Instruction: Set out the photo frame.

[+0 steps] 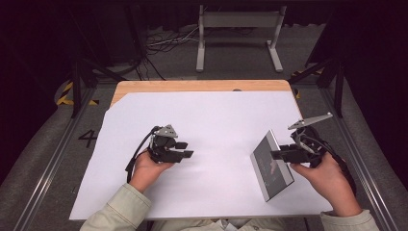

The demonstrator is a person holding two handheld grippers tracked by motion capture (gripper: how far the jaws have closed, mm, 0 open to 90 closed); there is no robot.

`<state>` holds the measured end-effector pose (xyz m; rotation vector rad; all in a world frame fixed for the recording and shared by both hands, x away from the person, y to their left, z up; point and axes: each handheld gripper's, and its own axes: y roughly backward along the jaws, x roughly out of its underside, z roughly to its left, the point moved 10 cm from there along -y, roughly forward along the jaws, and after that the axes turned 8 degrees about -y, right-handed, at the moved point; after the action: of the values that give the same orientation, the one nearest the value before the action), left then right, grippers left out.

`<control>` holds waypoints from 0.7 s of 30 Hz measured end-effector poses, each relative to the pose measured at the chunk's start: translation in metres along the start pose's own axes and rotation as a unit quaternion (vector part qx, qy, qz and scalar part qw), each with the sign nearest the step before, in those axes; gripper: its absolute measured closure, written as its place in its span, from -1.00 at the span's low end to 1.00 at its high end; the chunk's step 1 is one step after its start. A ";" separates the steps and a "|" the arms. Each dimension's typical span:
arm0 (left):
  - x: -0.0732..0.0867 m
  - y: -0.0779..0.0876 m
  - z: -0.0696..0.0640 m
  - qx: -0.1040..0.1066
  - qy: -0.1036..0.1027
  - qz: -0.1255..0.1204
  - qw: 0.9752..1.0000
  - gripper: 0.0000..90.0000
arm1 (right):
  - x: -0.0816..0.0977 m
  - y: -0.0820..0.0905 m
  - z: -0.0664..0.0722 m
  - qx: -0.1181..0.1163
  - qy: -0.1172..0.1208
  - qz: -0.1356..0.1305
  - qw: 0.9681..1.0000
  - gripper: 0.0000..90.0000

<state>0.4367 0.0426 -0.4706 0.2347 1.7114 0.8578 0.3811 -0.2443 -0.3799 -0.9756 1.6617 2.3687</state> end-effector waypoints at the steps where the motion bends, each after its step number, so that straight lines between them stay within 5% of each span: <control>1: 0.000 0.000 0.000 0.000 0.000 0.000 1.000 0.24 | 0.000 0.001 -0.001 0.006 -0.001 -0.002 1.000 0.51; 10: 0.000 0.000 -0.001 0.001 0.001 0.000 1.000 0.24 | -0.001 0.002 -0.002 0.019 -0.009 0.000 1.000 0.61; 14: 0.000 0.000 -0.001 0.003 0.002 0.000 1.000 0.24 | -0.001 0.003 -0.002 0.029 -0.008 0.001 1.000 0.81; 17: 0.000 0.000 -0.001 0.002 0.002 0.000 1.000 0.24 | -0.001 0.004 0.004 -0.005 -0.012 0.004 1.000 0.86; 21: 0.000 0.000 -0.001 0.003 0.003 -0.001 1.000 0.24 | -0.002 0.003 0.011 -0.005 0.006 0.010 1.000 0.87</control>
<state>0.4354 0.0424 -0.4704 0.2336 1.7190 0.8530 0.3763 -0.2350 -0.3745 -0.9824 1.6726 2.3915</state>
